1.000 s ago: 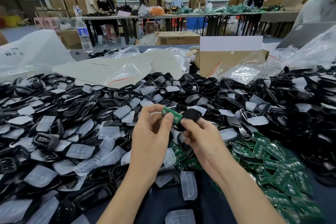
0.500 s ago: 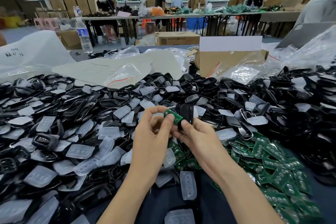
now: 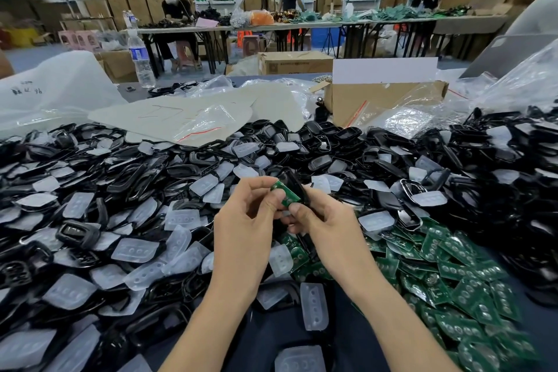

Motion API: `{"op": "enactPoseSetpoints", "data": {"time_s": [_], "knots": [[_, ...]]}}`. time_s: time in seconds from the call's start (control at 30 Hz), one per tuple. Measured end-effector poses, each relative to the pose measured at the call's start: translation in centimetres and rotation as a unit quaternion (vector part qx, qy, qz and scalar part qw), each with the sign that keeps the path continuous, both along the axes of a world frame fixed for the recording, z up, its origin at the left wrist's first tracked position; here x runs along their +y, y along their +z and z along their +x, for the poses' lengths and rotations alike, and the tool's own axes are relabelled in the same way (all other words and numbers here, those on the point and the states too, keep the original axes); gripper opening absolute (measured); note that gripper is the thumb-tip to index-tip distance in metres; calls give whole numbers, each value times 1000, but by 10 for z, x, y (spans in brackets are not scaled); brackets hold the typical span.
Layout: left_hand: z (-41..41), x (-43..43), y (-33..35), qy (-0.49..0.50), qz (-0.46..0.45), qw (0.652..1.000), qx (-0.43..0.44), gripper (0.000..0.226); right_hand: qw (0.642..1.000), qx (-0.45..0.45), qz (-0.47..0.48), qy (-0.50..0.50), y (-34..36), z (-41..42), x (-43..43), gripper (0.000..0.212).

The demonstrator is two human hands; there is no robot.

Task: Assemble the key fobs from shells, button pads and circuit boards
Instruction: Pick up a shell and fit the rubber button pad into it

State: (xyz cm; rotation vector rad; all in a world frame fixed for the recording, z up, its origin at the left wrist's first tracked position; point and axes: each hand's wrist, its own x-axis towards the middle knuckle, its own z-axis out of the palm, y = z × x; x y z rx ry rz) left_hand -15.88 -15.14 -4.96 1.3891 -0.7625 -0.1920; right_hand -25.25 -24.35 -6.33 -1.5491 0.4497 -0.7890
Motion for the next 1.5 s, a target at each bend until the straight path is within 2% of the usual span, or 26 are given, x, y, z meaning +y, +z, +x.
{"op": "enactPoseSetpoints", "data": {"time_s": [0.2, 0.4, 0.63, 0.83, 1.17, 1.43, 1.5], "knots": [[0, 0, -1, 11, 18, 1000, -14, 24, 999, 15, -36, -11, -1, 0, -1, 35], [-1, -1, -2, 4, 28, 1000, -5, 23, 999, 18, -47, -8, 1, 0, 0, 48], [-2, -2, -4, 3, 18, 1000, -2, 19, 999, 16, -49, -8, 1, -1, 3, 35], [2, -4, -4, 45, 17, 997, -66, 22, 999, 2, -36, 6, 6, -1, 8, 43], [2, -5, -8, 56, 27, 998, -32, 15, 1000, -6, -10, 14, 5, -3, 8, 29], [3, -3, -5, 38, 18, 999, -11, 27, 999, -16, -4, 31, 3, -3, 7, 30], [4, -2, -4, 31, 26, 999, -25, 24, 999, -14, -8, 31, 3, -4, 6, 24]]}}
